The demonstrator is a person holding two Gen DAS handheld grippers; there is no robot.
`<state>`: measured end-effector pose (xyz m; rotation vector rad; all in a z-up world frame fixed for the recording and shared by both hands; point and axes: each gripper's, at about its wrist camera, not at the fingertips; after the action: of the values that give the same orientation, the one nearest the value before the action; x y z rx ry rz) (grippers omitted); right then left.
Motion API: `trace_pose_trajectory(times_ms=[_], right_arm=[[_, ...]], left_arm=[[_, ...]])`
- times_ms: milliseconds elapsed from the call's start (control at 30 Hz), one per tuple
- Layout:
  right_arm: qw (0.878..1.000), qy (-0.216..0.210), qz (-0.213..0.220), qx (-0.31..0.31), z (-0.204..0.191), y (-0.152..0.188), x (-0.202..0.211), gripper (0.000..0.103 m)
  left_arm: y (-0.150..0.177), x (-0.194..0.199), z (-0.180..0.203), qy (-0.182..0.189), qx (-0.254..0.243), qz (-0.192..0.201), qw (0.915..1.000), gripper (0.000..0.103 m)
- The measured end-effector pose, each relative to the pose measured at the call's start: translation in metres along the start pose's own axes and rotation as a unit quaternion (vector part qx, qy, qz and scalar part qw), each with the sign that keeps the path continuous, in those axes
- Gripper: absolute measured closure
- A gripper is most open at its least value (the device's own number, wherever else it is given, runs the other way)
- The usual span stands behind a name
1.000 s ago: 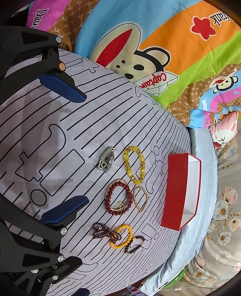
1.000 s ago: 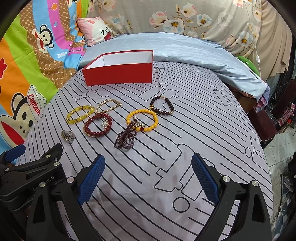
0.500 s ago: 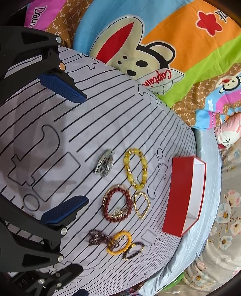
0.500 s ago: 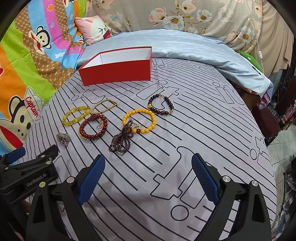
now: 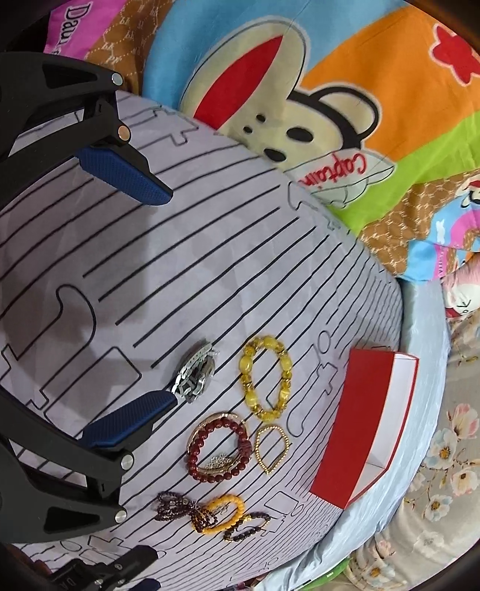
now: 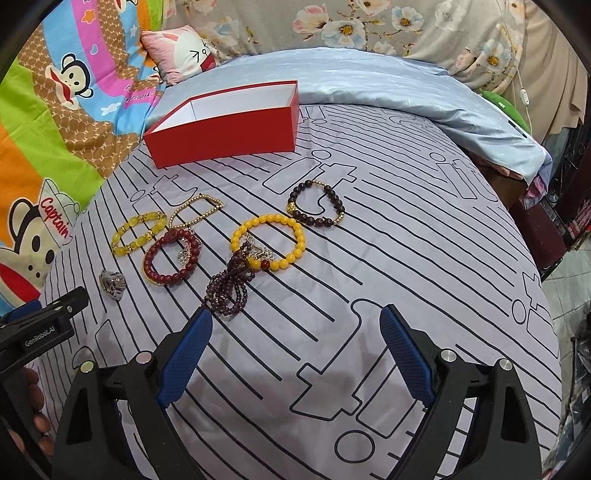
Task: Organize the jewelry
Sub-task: 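Grasp the silver ring with the left tool while the right tool grasps the dark bead strand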
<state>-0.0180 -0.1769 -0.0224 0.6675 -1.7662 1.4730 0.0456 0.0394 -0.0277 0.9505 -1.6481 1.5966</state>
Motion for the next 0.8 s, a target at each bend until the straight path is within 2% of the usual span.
trace_pose_trajectory(times_ms=[200, 400, 500, 533, 733, 800], right_arm=[[1.0, 0.002, -0.006, -0.002, 0.0, 0.0, -0.005, 0.013], [1.0, 0.005, -0.007, -0.003, 0.002, -0.002, -0.007, 0.013], [1.0, 0.004, -0.008, -0.005, 0.002, -0.003, -0.009, 0.013], [1.0, 0.002, -0.009, -0.005, 0.002, -0.003, -0.01, 0.013], [1.0, -0.007, -0.008, -0.001, -0.002, -0.005, -0.012, 0.013], [1.0, -0.012, -0.008, 0.001, -0.004, -0.005, -0.012, 0.017]], left_arm=[[-0.005, -0.008, 0.021, 0.018, -0.009, -0.01, 0.9997, 0.005], [-0.015, -0.029, 0.032, 0.012, 0.013, -0.033, 0.9993, 0.008], [-0.017, -0.038, 0.03, 0.018, 0.019, -0.046, 0.9986, 0.024], [-0.017, -0.04, 0.029, 0.015, 0.02, -0.046, 0.9986, 0.025], [-0.012, -0.033, 0.025, 0.024, 0.007, -0.036, 0.999, 0.048], [-0.011, -0.032, 0.021, 0.029, 0.004, -0.032, 0.999, 0.065]])
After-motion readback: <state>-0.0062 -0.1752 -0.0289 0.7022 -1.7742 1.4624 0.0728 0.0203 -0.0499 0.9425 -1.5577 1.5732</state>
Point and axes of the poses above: each gripper's, at about its wrist camera, not at the fingertips, and x roughly against the way its jaws point, z to its right, y to its underside, and after that the axes turned 3 degrees about -y, right-handed
